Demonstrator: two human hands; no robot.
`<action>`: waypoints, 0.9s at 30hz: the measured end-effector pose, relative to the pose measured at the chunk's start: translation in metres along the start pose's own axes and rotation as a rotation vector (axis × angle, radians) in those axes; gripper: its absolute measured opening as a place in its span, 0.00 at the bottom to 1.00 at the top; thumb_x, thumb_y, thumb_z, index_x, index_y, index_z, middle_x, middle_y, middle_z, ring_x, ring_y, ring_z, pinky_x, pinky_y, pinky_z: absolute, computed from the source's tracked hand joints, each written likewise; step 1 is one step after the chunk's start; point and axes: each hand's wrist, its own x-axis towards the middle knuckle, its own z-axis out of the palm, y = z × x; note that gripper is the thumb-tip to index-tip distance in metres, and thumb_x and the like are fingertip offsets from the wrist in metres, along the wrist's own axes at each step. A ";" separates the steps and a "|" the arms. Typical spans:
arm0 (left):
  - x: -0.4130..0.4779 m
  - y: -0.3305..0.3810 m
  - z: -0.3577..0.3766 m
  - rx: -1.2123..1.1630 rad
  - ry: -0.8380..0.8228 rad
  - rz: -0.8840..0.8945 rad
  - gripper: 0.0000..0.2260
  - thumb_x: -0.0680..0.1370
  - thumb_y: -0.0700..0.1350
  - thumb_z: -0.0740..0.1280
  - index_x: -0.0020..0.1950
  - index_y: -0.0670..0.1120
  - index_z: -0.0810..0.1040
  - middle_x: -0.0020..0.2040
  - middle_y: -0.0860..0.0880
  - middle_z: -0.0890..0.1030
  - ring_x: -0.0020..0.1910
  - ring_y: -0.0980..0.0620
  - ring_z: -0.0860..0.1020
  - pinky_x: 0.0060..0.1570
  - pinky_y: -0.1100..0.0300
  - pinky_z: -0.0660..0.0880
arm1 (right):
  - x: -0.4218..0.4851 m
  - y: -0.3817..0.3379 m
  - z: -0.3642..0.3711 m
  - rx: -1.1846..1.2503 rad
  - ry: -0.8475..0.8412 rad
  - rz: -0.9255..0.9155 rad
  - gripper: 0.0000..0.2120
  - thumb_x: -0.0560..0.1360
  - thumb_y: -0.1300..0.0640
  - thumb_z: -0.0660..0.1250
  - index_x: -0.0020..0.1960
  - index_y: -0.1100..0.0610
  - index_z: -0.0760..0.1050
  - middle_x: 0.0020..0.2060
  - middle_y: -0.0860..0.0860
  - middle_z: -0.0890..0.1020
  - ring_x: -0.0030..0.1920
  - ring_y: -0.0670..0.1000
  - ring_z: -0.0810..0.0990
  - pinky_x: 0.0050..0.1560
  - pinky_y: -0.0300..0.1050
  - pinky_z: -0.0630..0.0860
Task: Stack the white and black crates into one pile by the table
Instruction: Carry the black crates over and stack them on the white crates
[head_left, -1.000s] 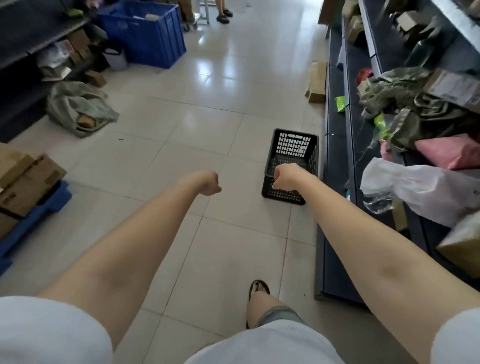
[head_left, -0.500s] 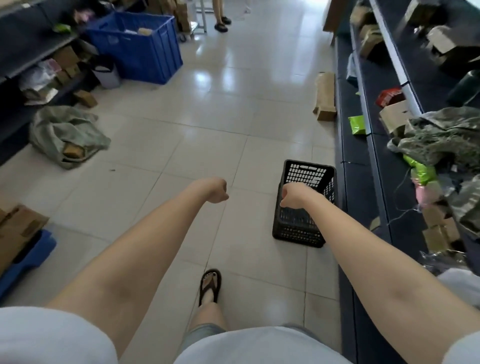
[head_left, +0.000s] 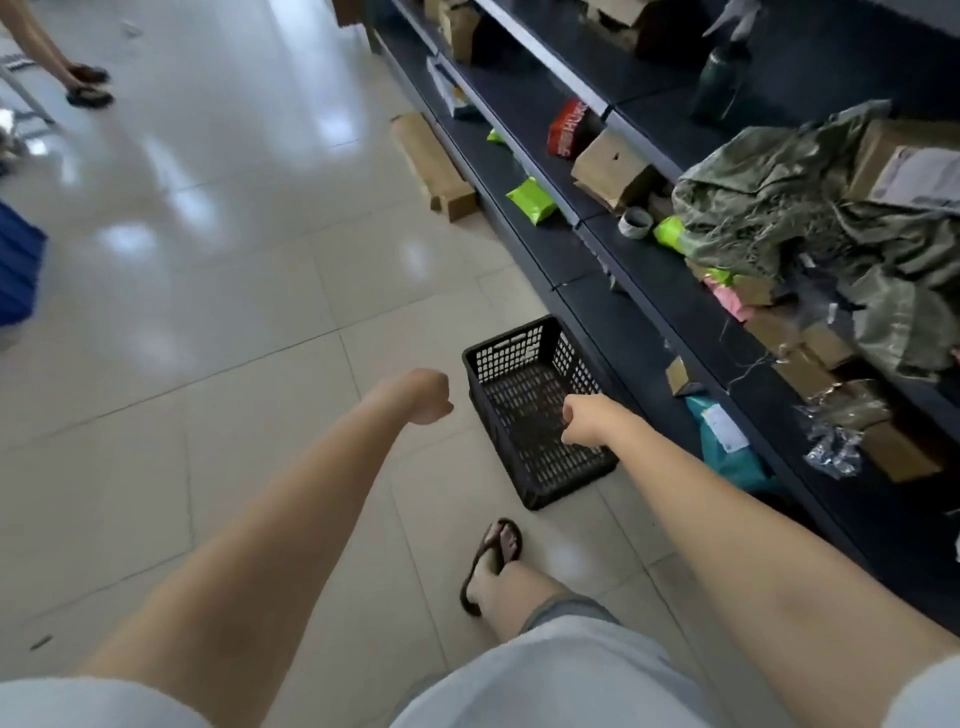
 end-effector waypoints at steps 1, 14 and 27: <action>0.021 -0.002 -0.013 0.012 0.003 0.034 0.17 0.82 0.46 0.58 0.66 0.38 0.75 0.65 0.40 0.76 0.65 0.41 0.73 0.64 0.51 0.71 | 0.015 0.000 -0.008 0.036 0.002 0.022 0.15 0.74 0.57 0.62 0.61 0.55 0.71 0.59 0.56 0.75 0.56 0.57 0.76 0.53 0.48 0.74; 0.223 -0.002 -0.149 0.292 -0.041 0.283 0.18 0.79 0.51 0.61 0.64 0.43 0.76 0.63 0.43 0.77 0.63 0.43 0.74 0.60 0.52 0.72 | 0.138 0.011 -0.091 0.552 0.138 0.286 0.12 0.74 0.54 0.67 0.55 0.55 0.74 0.56 0.55 0.77 0.52 0.55 0.75 0.52 0.47 0.72; 0.426 0.066 -0.179 0.500 -0.135 0.681 0.14 0.79 0.48 0.60 0.62 0.46 0.76 0.61 0.43 0.79 0.60 0.41 0.77 0.57 0.50 0.74 | 0.198 0.027 -0.054 0.919 0.199 0.807 0.16 0.73 0.57 0.66 0.61 0.56 0.74 0.59 0.57 0.78 0.57 0.57 0.77 0.54 0.48 0.73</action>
